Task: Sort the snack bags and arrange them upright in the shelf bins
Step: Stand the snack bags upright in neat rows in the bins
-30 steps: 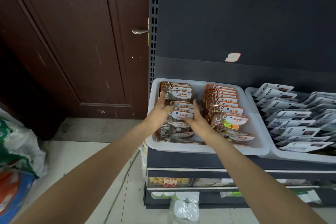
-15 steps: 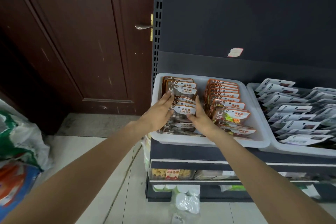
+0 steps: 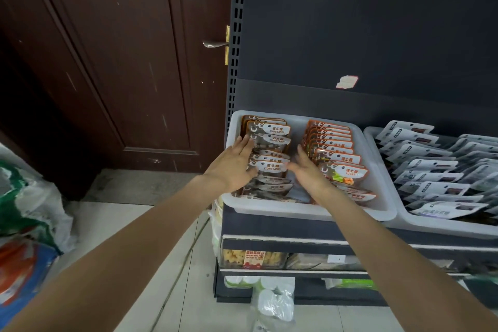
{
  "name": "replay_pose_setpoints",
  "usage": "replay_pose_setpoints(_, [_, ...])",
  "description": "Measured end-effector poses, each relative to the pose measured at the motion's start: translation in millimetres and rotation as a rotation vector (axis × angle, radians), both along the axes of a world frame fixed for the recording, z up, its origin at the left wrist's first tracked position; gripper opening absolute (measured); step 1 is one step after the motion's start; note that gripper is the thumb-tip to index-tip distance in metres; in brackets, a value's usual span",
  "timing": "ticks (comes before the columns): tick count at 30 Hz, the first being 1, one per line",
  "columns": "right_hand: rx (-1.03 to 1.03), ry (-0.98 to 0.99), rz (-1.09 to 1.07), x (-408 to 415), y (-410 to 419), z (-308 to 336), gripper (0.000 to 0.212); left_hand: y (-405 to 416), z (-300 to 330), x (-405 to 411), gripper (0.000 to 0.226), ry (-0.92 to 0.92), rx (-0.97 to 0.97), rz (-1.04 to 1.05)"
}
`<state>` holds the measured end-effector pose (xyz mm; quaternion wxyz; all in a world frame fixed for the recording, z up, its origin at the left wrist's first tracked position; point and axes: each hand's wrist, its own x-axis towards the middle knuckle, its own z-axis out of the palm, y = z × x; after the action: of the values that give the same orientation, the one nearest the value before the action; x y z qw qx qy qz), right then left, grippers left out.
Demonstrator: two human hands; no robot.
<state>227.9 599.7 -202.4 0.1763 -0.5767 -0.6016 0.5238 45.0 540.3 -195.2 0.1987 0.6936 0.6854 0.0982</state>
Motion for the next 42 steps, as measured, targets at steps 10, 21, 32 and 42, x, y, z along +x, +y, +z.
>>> replay_pose_setpoints(10, [-0.001,0.021,-0.067,-45,63,3,0.056,65,-7,-20,0.060,-0.706,-0.053,0.419])
replay_pose_setpoints(21, [0.146,-0.112,0.006,-45,51,3,0.070,45,-15,-13,0.052,-0.502,0.115,0.173])
replay_pose_setpoints(32, [0.194,-0.284,0.057,-22,26,-2,0.065,62,3,-11,0.032,0.039,0.133,0.124])
replay_pose_setpoints(42, [0.142,-0.282,0.126,-15,20,-2,0.055,58,-1,-12,0.048,-0.014,0.084,0.147])
